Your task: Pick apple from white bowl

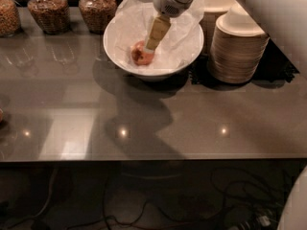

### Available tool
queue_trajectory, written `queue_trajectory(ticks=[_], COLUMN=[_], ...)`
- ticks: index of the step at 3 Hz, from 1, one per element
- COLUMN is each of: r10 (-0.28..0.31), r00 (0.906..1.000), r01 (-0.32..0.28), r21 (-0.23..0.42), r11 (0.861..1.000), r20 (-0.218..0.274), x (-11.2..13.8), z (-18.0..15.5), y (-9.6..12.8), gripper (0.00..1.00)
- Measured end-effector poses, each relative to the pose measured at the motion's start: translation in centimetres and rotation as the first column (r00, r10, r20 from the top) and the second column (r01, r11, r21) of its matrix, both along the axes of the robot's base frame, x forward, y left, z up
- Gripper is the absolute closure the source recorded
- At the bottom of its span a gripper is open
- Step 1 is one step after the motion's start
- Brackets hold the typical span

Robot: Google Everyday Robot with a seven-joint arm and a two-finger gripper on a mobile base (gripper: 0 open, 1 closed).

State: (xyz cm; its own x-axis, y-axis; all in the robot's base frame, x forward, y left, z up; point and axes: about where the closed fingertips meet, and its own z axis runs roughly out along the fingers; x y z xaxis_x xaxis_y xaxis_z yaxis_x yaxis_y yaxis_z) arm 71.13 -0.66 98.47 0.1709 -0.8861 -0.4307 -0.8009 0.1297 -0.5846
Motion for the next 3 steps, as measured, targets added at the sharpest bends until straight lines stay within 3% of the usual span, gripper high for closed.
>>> queue_trajectory(ticks=[1,3], r10=[-0.012,-0.039], r00=[0.9998,0.9967], r01=[0.012,0.037], r21=[-0.018,-0.023], r11=[1.0,0.999], r20=[-0.015,-0.072], x=[0.3,1.0], z=[-1.8,-6.0], y=[-0.8,-2.1], gripper=[0.19,0.16])
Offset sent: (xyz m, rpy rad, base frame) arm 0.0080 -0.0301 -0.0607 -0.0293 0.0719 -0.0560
